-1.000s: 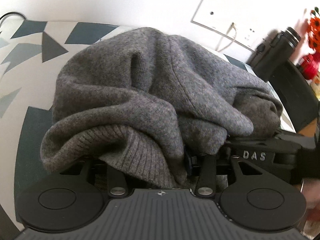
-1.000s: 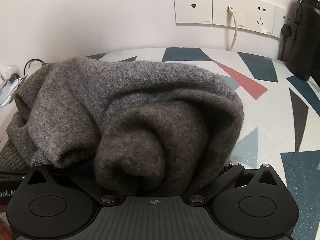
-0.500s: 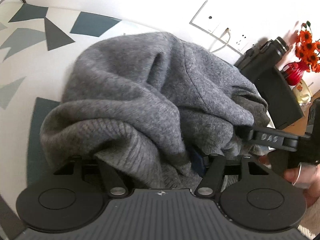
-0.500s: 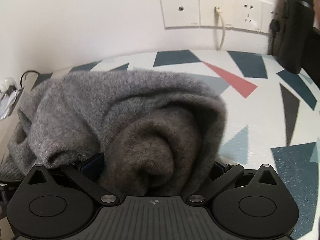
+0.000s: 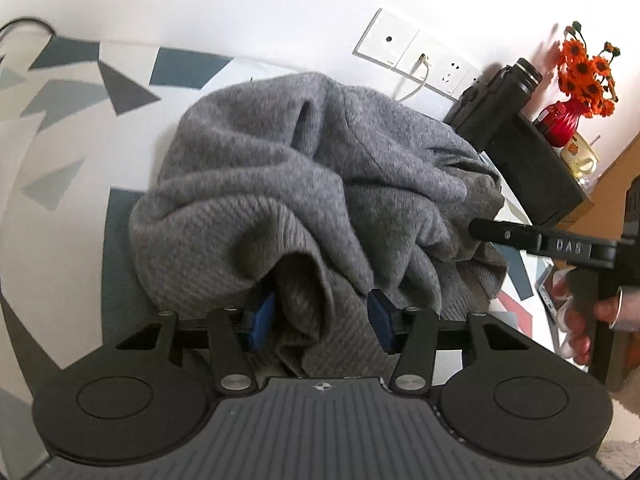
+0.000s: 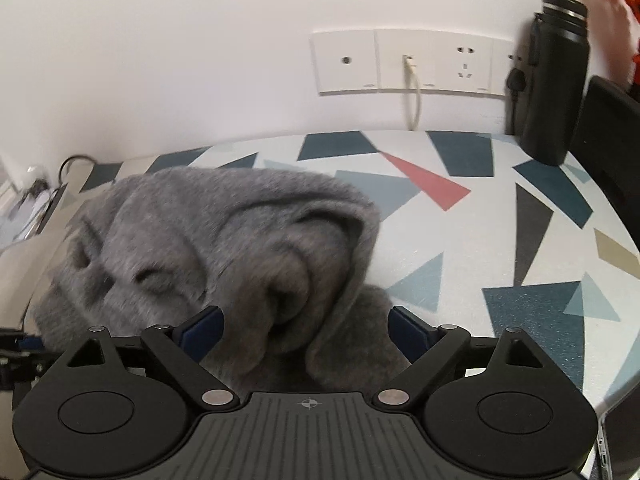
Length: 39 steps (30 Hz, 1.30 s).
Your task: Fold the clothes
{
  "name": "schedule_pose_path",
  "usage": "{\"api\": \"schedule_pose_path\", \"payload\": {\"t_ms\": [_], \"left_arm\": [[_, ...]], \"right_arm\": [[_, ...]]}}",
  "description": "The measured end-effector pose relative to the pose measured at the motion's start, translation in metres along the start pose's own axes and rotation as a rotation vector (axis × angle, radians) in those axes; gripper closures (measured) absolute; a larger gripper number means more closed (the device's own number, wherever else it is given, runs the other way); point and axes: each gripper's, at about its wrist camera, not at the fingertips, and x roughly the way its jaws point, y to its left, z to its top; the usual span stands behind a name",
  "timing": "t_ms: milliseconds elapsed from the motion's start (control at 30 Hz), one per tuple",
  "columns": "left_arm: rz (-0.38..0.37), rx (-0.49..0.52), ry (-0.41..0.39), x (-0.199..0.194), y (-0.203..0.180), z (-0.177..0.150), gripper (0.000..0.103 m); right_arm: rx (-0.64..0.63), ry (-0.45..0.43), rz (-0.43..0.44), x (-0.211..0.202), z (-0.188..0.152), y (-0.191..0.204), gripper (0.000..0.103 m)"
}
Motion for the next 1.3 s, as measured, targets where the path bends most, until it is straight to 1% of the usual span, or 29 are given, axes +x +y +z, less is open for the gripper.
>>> {"api": "schedule_pose_path", "payload": {"t_ms": [133, 167, 233, 267, 333, 400, 467, 533, 567, 633, 700, 733, 800, 967, 1200, 1300], "left_arm": [[-0.001, 0.001, 0.001, 0.003, -0.001, -0.005, 0.052], [0.001, 0.001, 0.001, 0.004, -0.001, -0.004, 0.055], [0.005, 0.005, 0.004, 0.005, -0.003, -0.004, 0.062], [0.006, 0.011, 0.006, 0.006, -0.003, -0.004, 0.067], [0.018, 0.026, 0.014, 0.006, -0.005, -0.005, 0.069], [0.020, 0.029, 0.018, 0.006, -0.006, -0.006, 0.078], [0.017, 0.023, 0.029, 0.006, -0.007, -0.006, 0.084], [0.019, 0.021, 0.038, 0.005, -0.007, -0.006, 0.084], [0.027, 0.024, 0.041, 0.005, -0.008, -0.006, 0.086], [0.034, 0.027, 0.039, 0.003, -0.008, -0.006, 0.088], [0.038, 0.033, 0.040, 0.002, -0.007, -0.007, 0.095], [0.047, 0.039, 0.039, 0.002, -0.007, -0.008, 0.095], [0.062, 0.047, 0.039, 0.002, -0.007, -0.009, 0.097], [0.059, 0.040, 0.044, 0.000, -0.006, -0.010, 0.097], [0.060, 0.040, 0.048, -0.001, -0.004, -0.013, 0.097], [0.056, 0.032, 0.054, -0.002, -0.002, -0.014, 0.097]], "right_arm": [[-0.050, 0.023, 0.011, -0.001, -0.010, 0.011, 0.015], [-0.063, 0.027, 0.013, -0.001, -0.012, 0.014, 0.017], [-0.079, 0.035, 0.023, 0.000, -0.016, 0.017, 0.025], [-0.081, 0.039, 0.030, 0.000, -0.017, 0.019, 0.025], [-0.069, 0.044, 0.047, 0.001, -0.020, 0.019, 0.026], [-0.053, 0.051, 0.056, 0.003, -0.023, 0.019, 0.028], [-0.043, 0.059, 0.058, 0.004, -0.026, 0.019, 0.029], [-0.048, 0.062, 0.052, 0.006, -0.029, 0.020, 0.032], [-0.052, 0.062, 0.048, 0.006, -0.030, 0.020, 0.033], [-0.057, 0.054, 0.036, 0.007, -0.030, 0.021, 0.039], [-0.050, 0.053, 0.034, 0.009, -0.029, 0.019, 0.043], [-0.045, 0.054, 0.034, 0.010, -0.029, 0.018, 0.046], [-0.044, 0.059, 0.031, 0.011, -0.028, 0.016, 0.049], [-0.035, 0.088, 0.049, 0.013, -0.029, 0.014, 0.058], [-0.057, 0.130, 0.071, 0.016, -0.032, 0.017, 0.074], [-0.062, 0.136, 0.076, 0.013, -0.035, 0.018, 0.074]]}}
